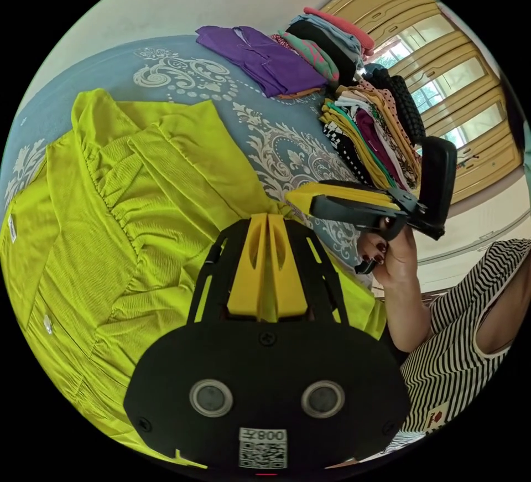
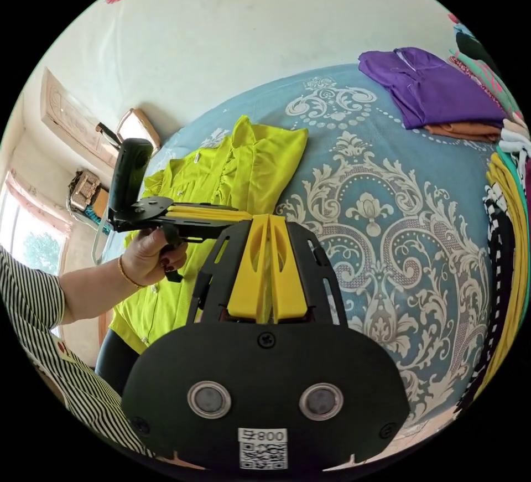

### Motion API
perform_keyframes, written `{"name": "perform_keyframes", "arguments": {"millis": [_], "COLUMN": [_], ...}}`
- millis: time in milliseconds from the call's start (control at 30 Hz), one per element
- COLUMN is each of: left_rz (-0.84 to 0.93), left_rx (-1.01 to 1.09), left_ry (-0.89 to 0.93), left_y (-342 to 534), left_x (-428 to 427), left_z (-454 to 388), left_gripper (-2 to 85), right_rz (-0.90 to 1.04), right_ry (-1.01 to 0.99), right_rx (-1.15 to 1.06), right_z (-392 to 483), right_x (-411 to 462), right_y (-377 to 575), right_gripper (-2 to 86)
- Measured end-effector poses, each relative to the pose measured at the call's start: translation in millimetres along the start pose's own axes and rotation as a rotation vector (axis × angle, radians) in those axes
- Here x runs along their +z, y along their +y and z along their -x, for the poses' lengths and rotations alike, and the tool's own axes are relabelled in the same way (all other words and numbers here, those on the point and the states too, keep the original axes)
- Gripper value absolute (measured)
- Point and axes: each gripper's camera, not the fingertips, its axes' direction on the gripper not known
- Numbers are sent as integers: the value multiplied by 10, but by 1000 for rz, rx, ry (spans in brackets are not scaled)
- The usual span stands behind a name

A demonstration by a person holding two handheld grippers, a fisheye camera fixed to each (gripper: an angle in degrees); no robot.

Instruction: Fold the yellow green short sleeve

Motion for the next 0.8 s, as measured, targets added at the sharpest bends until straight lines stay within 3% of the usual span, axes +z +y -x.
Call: {"name": "perform_keyframes", "arguments": {"millis": [100, 200, 400, 567, 800], "left_rz": [-3, -37, -122, -66, -189], "left_rx": [-13, -12, -19, -78, -106], "left_ry": [-6, -28, -144, -353, -185], "left_y": [195, 454, 651, 686, 1649], "left_x": [-17, -162, -549, -608, -1021], "left_z": [69, 101, 382, 895, 1108], "left_gripper": [1, 1, 2, 2, 2], "right_rz": [-9, 105, 88, 88, 73], "right_ry": [-50, 51, 7, 30, -22], "right_rx": [-64, -43, -13, -26, -2], "right_z": [135, 122, 74, 136, 103], "right_x": [56, 296, 295, 323, 332], "right_y": [-39, -72, -79, -105, -134], "right_gripper": [1, 1, 1, 0, 0]}}
